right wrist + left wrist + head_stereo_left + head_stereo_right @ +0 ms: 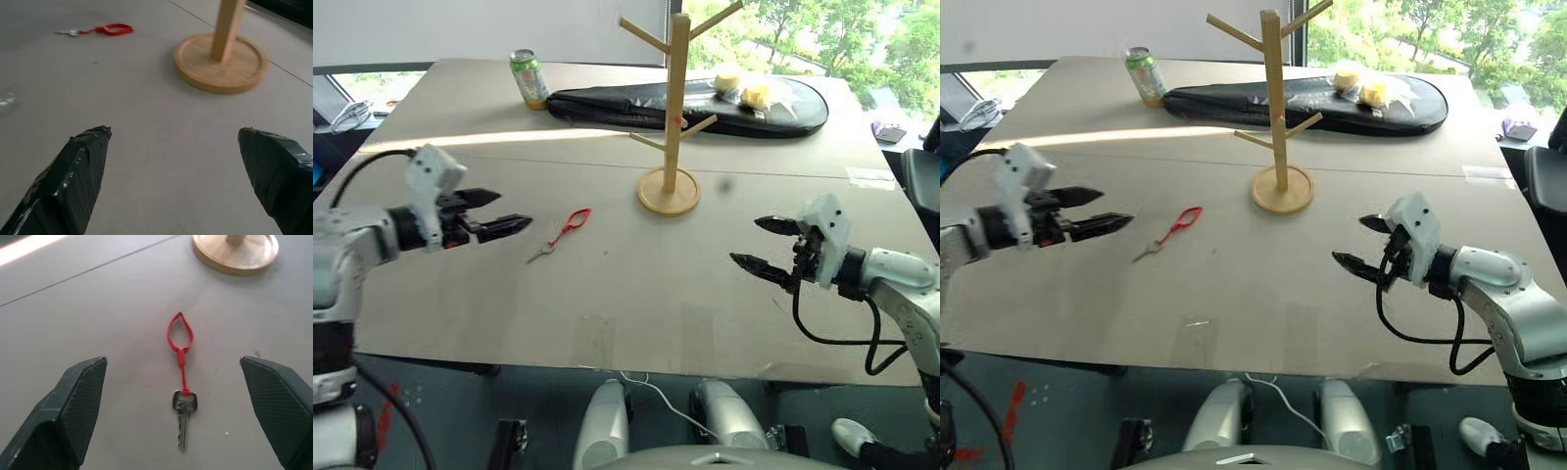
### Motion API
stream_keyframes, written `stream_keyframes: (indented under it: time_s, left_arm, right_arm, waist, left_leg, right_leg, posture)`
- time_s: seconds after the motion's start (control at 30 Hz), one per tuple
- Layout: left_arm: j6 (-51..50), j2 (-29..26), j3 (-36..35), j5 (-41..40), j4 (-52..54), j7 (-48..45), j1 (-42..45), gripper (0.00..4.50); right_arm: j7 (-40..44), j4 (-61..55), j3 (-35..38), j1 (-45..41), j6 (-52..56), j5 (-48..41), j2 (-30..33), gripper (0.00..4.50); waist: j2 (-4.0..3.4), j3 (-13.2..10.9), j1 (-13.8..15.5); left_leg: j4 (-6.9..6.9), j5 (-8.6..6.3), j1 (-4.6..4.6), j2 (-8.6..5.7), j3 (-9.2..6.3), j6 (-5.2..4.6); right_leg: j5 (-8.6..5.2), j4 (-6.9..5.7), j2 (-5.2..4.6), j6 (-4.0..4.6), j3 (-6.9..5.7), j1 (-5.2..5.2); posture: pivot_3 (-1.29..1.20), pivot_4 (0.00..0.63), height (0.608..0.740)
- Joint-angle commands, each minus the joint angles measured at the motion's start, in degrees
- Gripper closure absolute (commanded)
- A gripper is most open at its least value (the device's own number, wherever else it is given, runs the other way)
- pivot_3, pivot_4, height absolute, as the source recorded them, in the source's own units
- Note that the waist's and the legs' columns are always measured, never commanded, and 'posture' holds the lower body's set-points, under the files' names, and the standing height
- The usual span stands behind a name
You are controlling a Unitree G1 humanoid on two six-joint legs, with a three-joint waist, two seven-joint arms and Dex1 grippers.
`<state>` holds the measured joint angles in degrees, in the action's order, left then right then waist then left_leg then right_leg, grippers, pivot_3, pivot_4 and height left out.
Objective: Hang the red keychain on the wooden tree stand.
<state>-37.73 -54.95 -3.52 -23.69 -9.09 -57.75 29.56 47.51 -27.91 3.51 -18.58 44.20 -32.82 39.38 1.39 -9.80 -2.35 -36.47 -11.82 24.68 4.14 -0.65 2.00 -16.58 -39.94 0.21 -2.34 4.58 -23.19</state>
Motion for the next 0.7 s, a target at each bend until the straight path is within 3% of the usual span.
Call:
stream_keyframes:
  time_s: [0.03,0.3,0.63,0.7]
  left_arm:
    - [4.64,1.63,3.39,4.15,-6.08,-1.47,3.35,0.0]
    - [13.75,7.98,7.98,11.9,-21.65,-1.98,10.9,0.0]
    - [16.38,10.89,9.61,15.33,-23.06,-5.07,10.1,0.0]
    - [16.19,10.57,9.68,15.71,-22.52,-6.03,9.57,0.8]
  right_arm:
    - [-0.29,-2.8,-0.29,-2.28,1.82,-3.38,-0.58,0.05]
    - [-4.6,-7.66,-0.11,-3.72,6.4,-8.98,-1.78,0.05]
    - [-7.86,-8.87,1.8,-2.97,7.26,-11.28,-0.01,0.05]
    - [-8.11,-8.73,1.97,-3.07,7.27,-11.68,0.43,0.0]
  waist:
    - [0.08,0.01,-0.11]
    - [0.09,-0.02,0.28]
    - [0.09,0.0,0.37]
    - [0.09,0.0,0.35]
  left_leg:
    - [-0.01,0.0,0.04,0.02,0.0,0.0]
    - [-0.08,0.0,0.24,0.01,-0.03,0.0]
    - [-0.14,0.0,0.24,0.0,-0.04,0.0]
    - [-0.14,0.0,0.23,0.0,-0.04,-0.01]
  right_leg:
    - [0.0,0.03,0.01,0.0,0.01,-0.01]
    - [0.0,-0.01,-0.04,0.0,-0.04,-0.17]
    - [0.01,-0.05,-0.05,0.0,-0.04,-0.15]
    - [0.01,-0.05,-0.05,0.0,-0.04,-0.13]
  posture:
    - [0.0,0.15,0.74]
    - [0.0,0.15,0.74]
    - [0.0,0.15,0.74]
    - [0.0,0.15,0.74]
